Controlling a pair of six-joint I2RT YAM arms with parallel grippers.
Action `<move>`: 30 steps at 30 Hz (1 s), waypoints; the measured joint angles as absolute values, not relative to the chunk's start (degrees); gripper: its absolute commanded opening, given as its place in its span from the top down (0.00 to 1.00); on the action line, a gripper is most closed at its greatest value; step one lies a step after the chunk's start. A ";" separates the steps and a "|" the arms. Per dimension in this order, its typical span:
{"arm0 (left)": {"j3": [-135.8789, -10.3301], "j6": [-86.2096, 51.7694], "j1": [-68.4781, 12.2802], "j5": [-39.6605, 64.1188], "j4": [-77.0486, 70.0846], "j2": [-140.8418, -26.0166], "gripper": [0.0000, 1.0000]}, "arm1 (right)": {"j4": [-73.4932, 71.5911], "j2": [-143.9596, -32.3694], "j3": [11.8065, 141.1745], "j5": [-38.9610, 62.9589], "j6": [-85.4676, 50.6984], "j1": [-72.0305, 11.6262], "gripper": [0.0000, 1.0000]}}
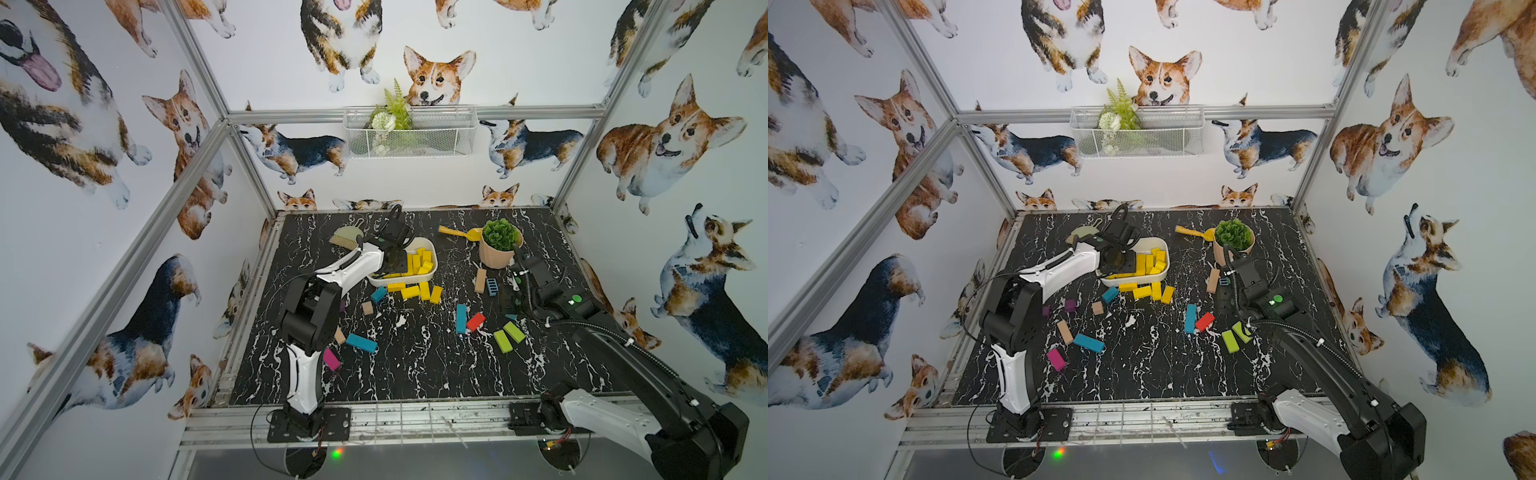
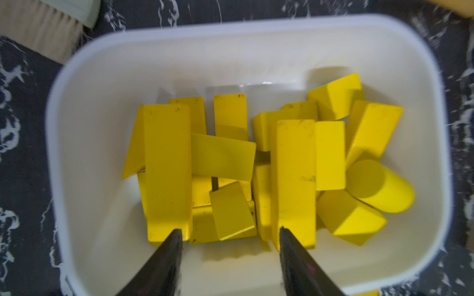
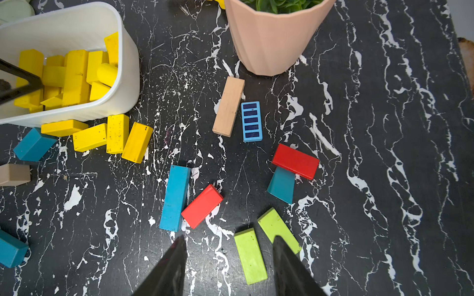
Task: Pick out the yellow building blocks
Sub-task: Place the building block in the storage box, then pick up the building block from the center of the board.
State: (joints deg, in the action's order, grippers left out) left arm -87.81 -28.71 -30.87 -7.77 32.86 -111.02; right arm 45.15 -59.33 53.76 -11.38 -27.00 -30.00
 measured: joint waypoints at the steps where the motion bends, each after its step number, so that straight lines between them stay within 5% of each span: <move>1: -87.44 -28.69 -30.87 -7.77 32.45 -109.19 0.33 | 45.17 -60.29 54.08 -10.46 -27.24 -30.00 0.47; 17: -53.71 -37.87 -28.82 -6.57 20.78 -67.83 0.38 | 33.65 -96.18 68.12 -5.17 -47.27 -41.39 0.42; 30: -41.23 -44.25 -28.29 -9.56 21.87 -54.87 0.38 | 31.48 -112.31 78.56 -8.01 -57.04 -41.36 0.48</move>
